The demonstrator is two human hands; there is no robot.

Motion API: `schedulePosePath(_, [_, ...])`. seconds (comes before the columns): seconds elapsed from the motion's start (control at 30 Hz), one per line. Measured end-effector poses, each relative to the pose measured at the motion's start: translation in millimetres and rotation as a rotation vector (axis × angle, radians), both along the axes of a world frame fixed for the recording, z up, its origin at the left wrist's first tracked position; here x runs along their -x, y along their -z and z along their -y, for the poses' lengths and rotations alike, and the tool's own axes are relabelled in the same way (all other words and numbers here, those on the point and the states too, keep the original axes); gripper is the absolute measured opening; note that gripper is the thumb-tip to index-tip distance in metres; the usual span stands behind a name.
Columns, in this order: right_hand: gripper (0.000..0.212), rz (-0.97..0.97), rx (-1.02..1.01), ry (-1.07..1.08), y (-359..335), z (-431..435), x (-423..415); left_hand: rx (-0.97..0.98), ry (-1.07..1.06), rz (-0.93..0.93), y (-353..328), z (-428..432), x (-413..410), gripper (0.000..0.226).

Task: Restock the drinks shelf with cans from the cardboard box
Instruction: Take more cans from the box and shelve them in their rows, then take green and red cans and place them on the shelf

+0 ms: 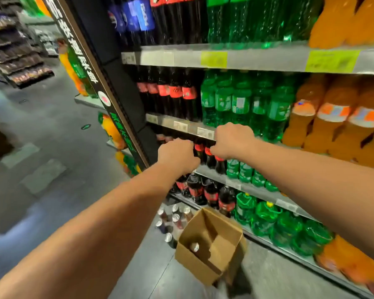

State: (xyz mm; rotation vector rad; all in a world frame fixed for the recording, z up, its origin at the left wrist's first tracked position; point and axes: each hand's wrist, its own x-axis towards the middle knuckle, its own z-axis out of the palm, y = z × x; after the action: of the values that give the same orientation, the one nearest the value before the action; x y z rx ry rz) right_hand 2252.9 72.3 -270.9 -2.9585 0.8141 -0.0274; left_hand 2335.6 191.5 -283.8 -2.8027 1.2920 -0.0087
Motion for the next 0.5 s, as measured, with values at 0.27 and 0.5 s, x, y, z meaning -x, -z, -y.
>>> schedulePosePath(0.27, [0.017,-0.133,-0.038,0.013,80,-12,-30,-0.069,0.036,-0.144,85,-4,-33,0.018])
schedulePosePath(0.5, [0.021,-0.264,-0.081,0.035,153,-21,-69,-0.106,0.079,-0.264,159,-7,-79,0.021])
